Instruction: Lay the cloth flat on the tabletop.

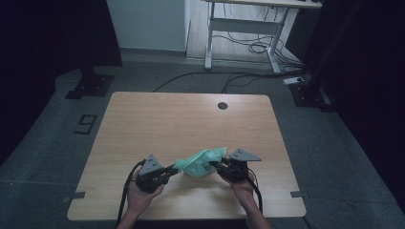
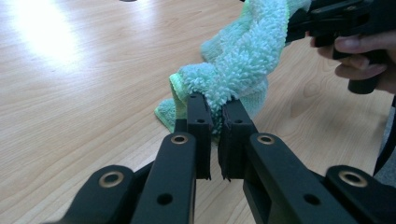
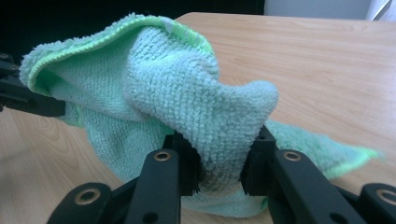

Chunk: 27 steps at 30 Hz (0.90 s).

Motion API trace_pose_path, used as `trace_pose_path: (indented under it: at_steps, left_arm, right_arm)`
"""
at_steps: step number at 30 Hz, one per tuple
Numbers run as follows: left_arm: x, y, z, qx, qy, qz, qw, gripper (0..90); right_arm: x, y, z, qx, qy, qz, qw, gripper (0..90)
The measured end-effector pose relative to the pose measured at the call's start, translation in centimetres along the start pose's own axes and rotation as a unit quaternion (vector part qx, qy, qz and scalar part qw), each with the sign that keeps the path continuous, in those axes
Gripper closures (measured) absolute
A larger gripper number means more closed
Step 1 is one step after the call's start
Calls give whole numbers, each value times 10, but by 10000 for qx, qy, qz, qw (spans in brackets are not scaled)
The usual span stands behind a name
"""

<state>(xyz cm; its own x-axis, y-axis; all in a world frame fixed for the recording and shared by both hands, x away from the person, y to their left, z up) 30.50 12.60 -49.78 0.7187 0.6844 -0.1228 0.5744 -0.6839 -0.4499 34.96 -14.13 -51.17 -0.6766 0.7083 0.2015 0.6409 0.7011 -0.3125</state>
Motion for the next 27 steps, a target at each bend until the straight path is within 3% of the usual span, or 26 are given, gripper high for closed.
trace_pose_path:
  at_steps: [5, 11, 18, 21, 23, 25, 27]
  left_arm:
    - [1, -5, -3, -69, -29, 44, 10000, 844]
    - [-2, -15, -9, -186, -32, 139, 9997, 844]
    - [-17, -47, -27, -401, 155, 283, 9987, 839]
    - [-22, -58, -33, -448, 170, 407, 9980, 835]
    - [-22, -59, -36, -410, 211, 357, 9983, 833]
    - [-18, -53, -36, -304, 104, 353, 9989, 830]
    - [-10, -42, -32, -157, -43, 353, 9992, 827]
  right_arm:
    - [0, -11, -9, -114, -110, 1, 9999, 713]
    - [12, -28, -22, -247, -275, -84, 9993, 709]
    - [37, -55, -37, -209, -561, -182, 9980, 706]
    - [47, -69, -44, -330, -590, -306, 9972, 695]
    - [50, -72, -47, -326, -574, -359, 9972, 693]
    - [48, -67, -47, -233, -592, -277, 9976, 674]
    - [38, -56, -42, -66, -438, -247, 9987, 655]
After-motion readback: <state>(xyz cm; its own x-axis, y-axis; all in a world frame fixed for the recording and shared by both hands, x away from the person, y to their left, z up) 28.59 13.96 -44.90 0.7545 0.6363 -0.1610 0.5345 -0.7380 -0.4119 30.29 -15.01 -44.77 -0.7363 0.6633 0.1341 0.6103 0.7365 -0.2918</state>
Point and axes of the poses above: each handheld gripper's, and its own axes: y roughly forward along the jaws, z roughly out of its underside, x roughly to its left, the point moved 3 cm from there along y, roughly forward along the jaws, and after that the axes turned 3 degrees about -x, right-handed, at the moved point
